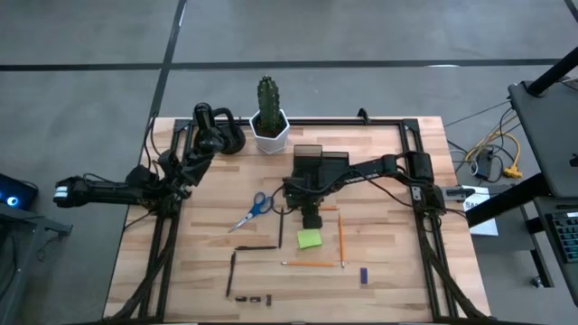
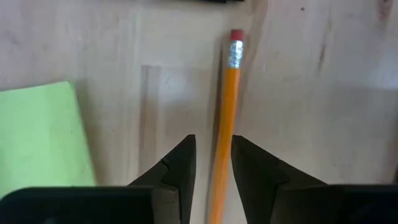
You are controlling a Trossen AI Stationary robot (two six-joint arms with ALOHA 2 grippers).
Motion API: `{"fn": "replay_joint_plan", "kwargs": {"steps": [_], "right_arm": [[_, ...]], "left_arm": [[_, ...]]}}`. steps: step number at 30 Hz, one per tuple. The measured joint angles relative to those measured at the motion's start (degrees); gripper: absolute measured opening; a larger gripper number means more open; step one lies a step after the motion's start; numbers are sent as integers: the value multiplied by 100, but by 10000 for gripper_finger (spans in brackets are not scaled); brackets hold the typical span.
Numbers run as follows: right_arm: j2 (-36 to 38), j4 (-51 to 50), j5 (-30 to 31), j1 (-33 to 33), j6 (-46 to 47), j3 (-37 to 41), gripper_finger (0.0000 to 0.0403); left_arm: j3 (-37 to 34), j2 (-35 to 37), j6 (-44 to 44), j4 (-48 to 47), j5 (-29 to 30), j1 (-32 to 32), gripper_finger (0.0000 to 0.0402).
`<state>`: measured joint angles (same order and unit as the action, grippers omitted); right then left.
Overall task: Pick and place office supplies into organizer
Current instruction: Put the top pencil into the left section of the desk organizer
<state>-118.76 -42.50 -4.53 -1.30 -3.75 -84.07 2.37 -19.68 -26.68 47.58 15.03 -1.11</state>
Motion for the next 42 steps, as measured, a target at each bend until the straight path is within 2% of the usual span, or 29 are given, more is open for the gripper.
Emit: {"fn": "replay_joint_plan", "kwargs": {"steps": [14, 30, 42], "right_arm": [[0, 318, 91, -22, 184, 146, 94], [13, 456, 172, -22, 190, 413, 130], [24, 472, 160, -26, 129, 461, 103]], "left_arm": [[0, 3, 2, -5, 0, -1, 130], [0, -5, 4, -7, 0, 0, 130], [0, -5, 4, -7, 0, 1, 130]]}}
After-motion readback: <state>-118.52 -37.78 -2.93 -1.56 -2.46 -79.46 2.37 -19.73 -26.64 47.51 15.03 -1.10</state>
